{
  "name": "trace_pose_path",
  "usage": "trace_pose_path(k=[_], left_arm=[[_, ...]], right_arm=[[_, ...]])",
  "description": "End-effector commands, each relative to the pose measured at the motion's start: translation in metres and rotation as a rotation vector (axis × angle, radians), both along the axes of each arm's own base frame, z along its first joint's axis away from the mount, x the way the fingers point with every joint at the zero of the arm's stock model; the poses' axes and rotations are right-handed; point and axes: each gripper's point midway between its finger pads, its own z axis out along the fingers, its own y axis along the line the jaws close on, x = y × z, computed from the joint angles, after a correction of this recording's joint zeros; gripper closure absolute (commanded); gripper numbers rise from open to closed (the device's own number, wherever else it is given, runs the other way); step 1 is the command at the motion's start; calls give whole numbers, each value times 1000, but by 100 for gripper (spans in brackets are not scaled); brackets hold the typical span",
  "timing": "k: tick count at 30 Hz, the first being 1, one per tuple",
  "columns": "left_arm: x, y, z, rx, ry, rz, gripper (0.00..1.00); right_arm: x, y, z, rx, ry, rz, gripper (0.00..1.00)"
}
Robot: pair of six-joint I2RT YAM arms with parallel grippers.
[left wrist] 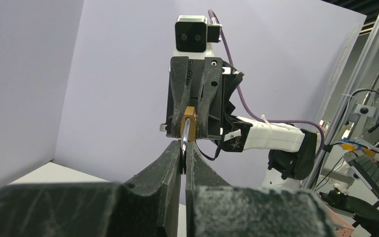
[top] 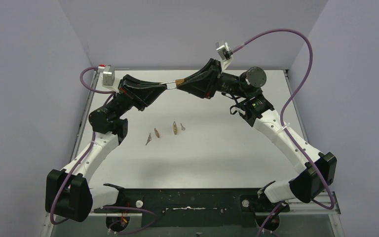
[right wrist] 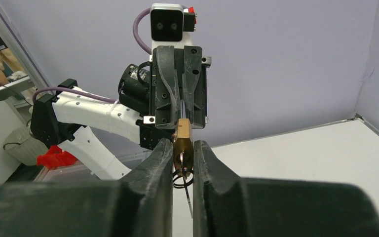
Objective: Lock with the key
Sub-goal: Lock the lock.
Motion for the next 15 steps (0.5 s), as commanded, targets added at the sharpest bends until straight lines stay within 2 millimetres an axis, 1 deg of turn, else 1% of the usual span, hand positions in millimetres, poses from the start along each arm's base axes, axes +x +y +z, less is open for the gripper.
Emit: trace_pose_path(k=[1, 3, 6, 9, 10, 13, 15], left_arm=[[-6, 0, 3, -3, -47, -11, 100], [-6, -2, 1, 10, -46, -21, 100], [-13, -4, 0, 47, -72, -44, 100], [-16, -2, 4, 59, -82, -53, 99], [-18, -2, 6, 61, -86, -60, 90], [-27, -1, 14, 67, -106, -88, 48], [-33, -2, 18, 81, -124, -104, 29]], right_arm=[[-8, -3, 30, 66, -92, 9, 100], [-10, -3, 31, 67, -89, 17, 100], [-14, -4, 32, 69, -78, 35, 100], [-16, -7, 30, 64, -67, 43, 100], [-15, -8, 30, 62, -64, 43, 100], [-15, -14, 29, 67, -47, 50, 100], [-14, -19, 29, 79, -31, 52, 100]])
